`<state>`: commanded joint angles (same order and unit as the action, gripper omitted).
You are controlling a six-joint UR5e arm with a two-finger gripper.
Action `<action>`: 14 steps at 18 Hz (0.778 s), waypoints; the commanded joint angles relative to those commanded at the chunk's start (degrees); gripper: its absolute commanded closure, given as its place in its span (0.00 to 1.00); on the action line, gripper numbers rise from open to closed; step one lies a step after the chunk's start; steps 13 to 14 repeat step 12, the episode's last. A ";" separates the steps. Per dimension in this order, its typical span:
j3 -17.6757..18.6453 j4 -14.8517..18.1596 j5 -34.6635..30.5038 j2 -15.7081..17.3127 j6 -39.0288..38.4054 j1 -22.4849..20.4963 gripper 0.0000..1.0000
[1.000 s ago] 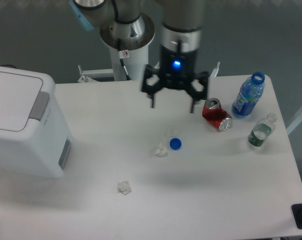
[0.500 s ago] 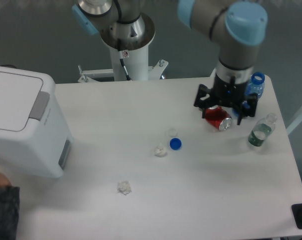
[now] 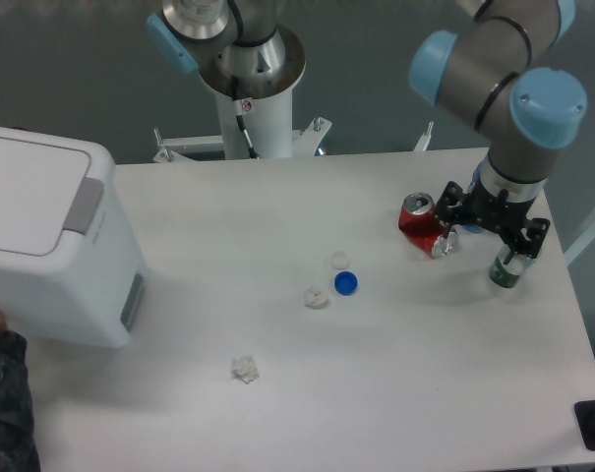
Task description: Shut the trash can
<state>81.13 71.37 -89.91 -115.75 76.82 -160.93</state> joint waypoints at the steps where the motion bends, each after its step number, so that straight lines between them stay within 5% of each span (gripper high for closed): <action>1: -0.09 0.00 0.00 -0.01 0.09 -0.09 0.00; 14: -0.18 -0.26 0.00 -0.27 0.09 -0.62 0.00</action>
